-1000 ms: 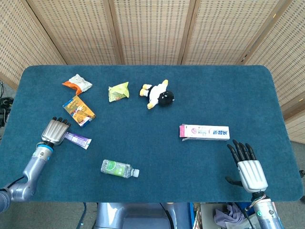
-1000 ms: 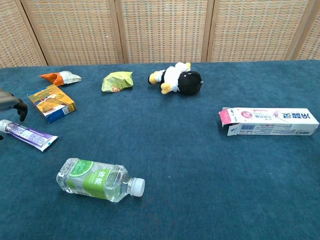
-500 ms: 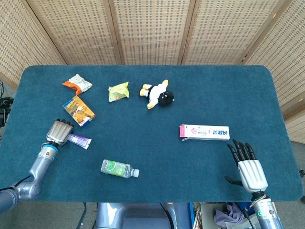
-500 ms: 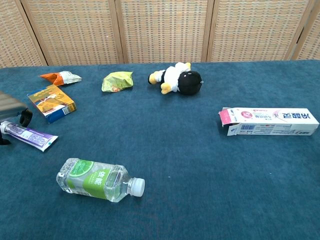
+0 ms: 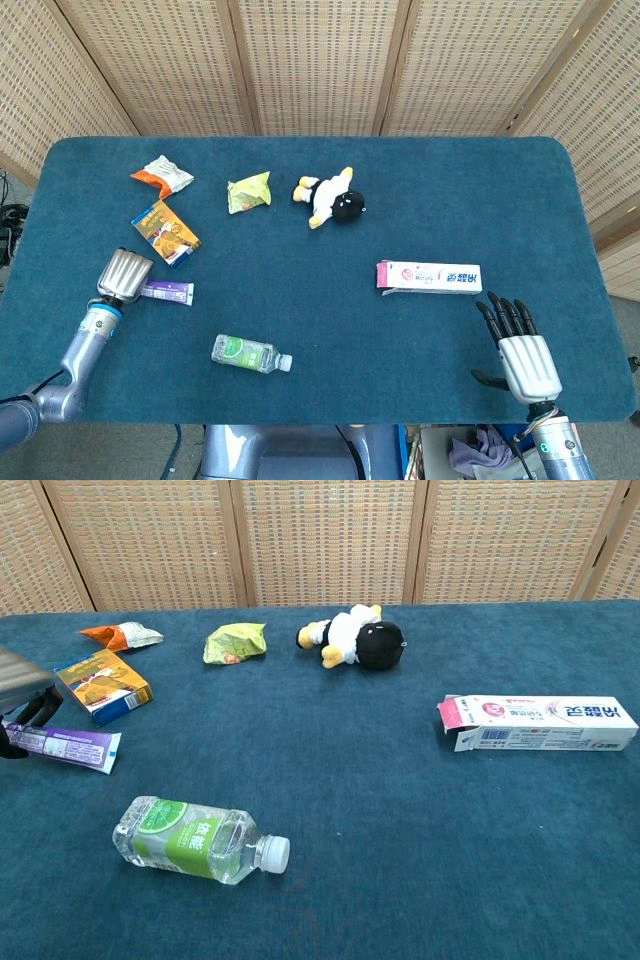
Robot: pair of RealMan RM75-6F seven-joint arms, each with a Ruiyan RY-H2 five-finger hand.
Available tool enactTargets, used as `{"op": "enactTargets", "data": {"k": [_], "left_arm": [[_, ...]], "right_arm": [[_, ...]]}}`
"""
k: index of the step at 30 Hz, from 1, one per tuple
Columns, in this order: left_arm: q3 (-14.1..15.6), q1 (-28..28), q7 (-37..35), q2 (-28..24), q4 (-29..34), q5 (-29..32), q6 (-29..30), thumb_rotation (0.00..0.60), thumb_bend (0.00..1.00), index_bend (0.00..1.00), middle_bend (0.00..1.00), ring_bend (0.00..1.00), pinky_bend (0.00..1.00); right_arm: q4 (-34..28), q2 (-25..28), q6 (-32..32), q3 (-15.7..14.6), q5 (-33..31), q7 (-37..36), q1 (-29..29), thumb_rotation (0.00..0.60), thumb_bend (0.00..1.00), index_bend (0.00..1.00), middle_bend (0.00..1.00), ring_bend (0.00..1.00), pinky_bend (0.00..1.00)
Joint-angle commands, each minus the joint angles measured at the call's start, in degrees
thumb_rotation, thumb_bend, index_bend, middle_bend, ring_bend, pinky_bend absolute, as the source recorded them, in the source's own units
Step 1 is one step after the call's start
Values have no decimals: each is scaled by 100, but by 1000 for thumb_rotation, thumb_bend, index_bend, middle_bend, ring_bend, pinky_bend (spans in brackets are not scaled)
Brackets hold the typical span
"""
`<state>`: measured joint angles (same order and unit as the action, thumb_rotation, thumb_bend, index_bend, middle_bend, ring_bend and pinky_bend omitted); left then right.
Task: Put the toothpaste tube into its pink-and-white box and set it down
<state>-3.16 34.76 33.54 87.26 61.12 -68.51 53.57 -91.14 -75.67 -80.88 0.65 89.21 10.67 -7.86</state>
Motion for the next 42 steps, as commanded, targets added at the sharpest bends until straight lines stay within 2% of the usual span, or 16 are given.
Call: {"op": "enactTargets", "data": {"k": [1, 11, 20, 26, 33, 42], "left_arm": [[4, -49, -245, -223, 224, -266, 294, 600, 239, 758, 660, 537, 491], [-49, -219, -716, -1024, 1053, -735, 932, 600, 239, 770, 671, 546, 499], [-119, -336, -1106, -1428, 1368, -986, 1298, 600, 239, 771, 671, 546, 499], [-153, -409, -1207, -1562, 1504, -1020, 1418, 600, 239, 771, 671, 546, 499], [-176, -456, -1220, -1616, 1692, -1096, 1540, 600, 239, 771, 671, 546, 499], [-205, -542, -1318, -1729, 1940, -1312, 1810, 600, 239, 772, 671, 546, 499]], "right_arm": [[-7, 2, 4, -5, 1, 1, 0, 600, 39, 20, 0, 0, 0], [-41, -16, 27, -19, 29, 41, -19, 600, 38, 20, 0, 0, 0], [-46, -59, 264, 122, -102, 62, -199, 600, 38, 20, 0, 0, 0], [-230, 42, 1002, 538, -467, 211, -772, 600, 38, 20, 0, 0, 0], [-291, 52, 2239, 1147, -1369, 403, -1678, 600, 39, 20, 0, 0, 0], [10, -93, 3062, 1521, -2665, 891, -2443, 600, 38, 34, 0, 0, 0]]}}
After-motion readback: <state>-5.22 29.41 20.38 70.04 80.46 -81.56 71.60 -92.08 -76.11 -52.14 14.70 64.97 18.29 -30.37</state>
